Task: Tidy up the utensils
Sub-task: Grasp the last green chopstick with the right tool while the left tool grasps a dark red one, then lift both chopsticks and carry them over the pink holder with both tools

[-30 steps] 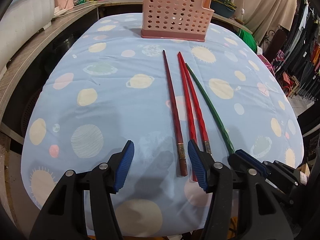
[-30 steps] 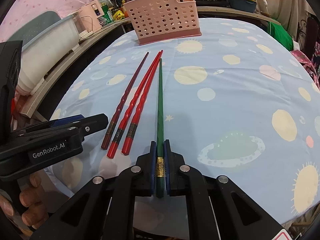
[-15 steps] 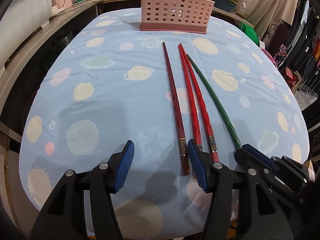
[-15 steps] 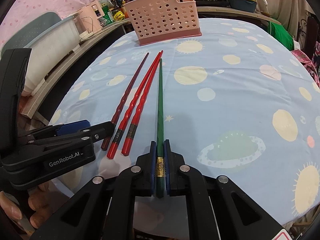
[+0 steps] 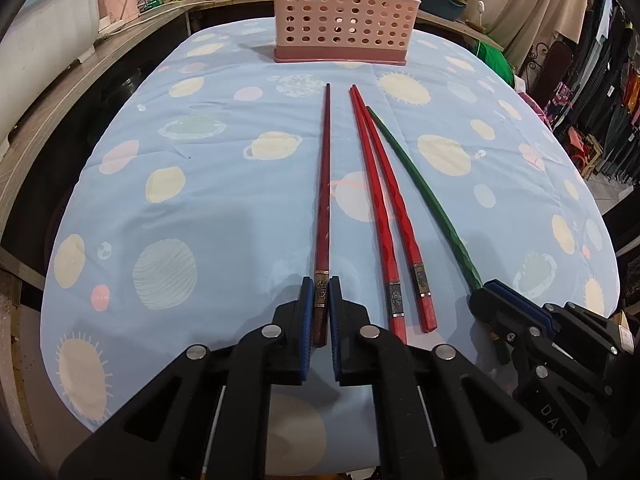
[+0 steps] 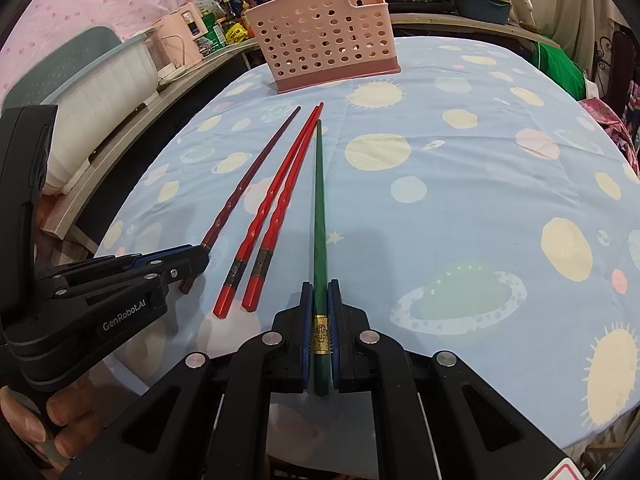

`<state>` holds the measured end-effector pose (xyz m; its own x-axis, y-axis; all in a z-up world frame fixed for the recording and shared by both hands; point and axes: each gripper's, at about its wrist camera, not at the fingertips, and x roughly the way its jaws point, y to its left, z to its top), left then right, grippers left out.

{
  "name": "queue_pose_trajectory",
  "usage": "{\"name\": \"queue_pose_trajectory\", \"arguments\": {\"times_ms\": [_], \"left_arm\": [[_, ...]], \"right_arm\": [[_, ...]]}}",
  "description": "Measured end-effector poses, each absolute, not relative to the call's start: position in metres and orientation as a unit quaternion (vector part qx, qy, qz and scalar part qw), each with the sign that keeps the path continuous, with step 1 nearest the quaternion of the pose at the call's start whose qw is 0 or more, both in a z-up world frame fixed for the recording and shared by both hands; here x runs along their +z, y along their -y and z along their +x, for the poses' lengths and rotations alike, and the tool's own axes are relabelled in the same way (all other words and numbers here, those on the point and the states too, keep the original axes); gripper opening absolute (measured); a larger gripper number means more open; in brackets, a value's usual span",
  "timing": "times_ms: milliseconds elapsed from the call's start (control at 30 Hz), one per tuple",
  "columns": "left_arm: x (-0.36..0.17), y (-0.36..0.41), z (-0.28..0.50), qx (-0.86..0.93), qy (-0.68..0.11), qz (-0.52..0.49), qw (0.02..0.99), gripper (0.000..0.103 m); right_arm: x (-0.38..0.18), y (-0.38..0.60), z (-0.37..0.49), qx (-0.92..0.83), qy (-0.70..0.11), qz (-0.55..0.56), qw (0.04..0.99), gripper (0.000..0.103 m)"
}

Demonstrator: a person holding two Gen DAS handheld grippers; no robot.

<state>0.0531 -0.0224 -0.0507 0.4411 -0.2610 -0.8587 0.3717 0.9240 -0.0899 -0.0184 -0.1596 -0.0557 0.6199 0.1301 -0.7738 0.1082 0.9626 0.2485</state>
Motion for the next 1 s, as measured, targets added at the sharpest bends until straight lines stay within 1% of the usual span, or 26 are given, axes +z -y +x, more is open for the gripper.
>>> {"name": "queue_pose_trajectory", "arguments": {"times_ms": [267, 467, 1000], "left_arm": [[-0.043, 0.022, 0.054, -0.180, -0.498, 0.057, 0.847, 0.007], [-0.032, 0.021, 0.058, -0.178, -0.503, 0.051, 0.844, 0.007], [0.029, 0.015, 0.080, -0.187, -0.466, 0.019, 0.865, 0.007]], "right_arm": [[-0.043, 0.170, -0.018, -0.002, -0.416, 0.145, 0.898, 0.007], [-0.022, 0.180, -0.014, -0.003, -0.391, 0.157, 0.907, 0.007], [0.041, 0.217, 0.008, -0.019, -0.310, 0.185, 0.932, 0.007]]}}
